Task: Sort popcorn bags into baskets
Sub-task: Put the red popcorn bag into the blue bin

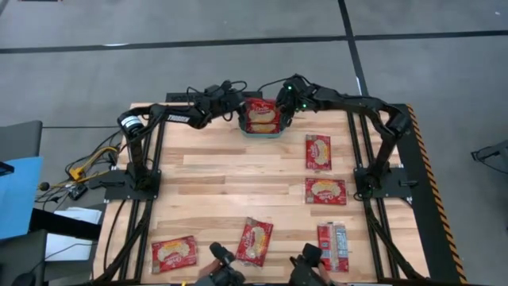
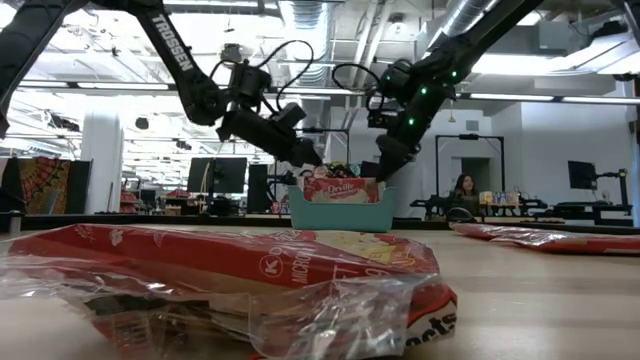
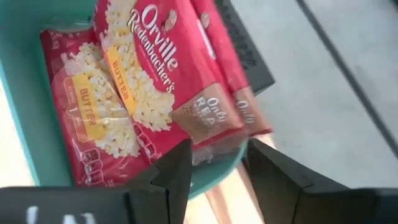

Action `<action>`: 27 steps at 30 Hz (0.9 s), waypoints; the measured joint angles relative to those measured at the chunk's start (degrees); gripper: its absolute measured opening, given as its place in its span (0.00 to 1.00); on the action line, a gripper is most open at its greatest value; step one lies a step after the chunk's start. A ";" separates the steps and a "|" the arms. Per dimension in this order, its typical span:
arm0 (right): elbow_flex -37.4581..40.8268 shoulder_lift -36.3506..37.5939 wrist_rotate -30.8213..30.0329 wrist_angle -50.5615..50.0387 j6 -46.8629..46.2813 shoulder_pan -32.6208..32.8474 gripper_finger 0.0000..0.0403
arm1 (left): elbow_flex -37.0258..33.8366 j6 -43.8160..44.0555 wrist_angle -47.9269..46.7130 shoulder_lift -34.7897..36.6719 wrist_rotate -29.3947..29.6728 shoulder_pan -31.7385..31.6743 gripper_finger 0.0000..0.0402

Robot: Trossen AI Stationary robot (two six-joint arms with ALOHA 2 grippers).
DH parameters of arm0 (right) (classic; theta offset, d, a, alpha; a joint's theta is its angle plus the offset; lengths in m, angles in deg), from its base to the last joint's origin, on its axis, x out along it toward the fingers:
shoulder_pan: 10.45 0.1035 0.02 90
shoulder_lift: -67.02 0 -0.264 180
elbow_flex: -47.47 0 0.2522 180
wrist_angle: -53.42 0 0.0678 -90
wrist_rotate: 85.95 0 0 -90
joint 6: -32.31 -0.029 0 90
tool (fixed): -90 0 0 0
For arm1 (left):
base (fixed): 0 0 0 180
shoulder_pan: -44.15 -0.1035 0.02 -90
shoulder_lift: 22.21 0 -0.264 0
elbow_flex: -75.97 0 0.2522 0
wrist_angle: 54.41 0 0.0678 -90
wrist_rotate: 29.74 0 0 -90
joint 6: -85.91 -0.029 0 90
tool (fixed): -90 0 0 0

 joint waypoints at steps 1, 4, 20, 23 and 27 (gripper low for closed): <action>0.00 0.86 -0.46 -0.04 -0.02 0.27 0.46 | 0.00 -0.67 -0.62 0.93 0.78 0.14 0.38; 0.00 4.48 -0.69 -0.22 -1.16 1.09 0.49 | 0.00 -1.78 -5.48 5.39 1.92 0.69 0.38; 18.85 23.57 -0.39 17.65 -16.89 18.77 0.40 | -5.68 18.71 -69.50 36.93 -4.38 27.32 0.32; 20.47 24.02 -0.45 19.02 -18.41 23.09 0.40 | -5.70 29.55 -77.49 41.65 -3.24 37.49 0.32; 21.11 24.00 -0.74 18.40 -19.75 28.98 0.39 | -6.10 45.45 -83.24 45.01 -2.18 52.16 0.36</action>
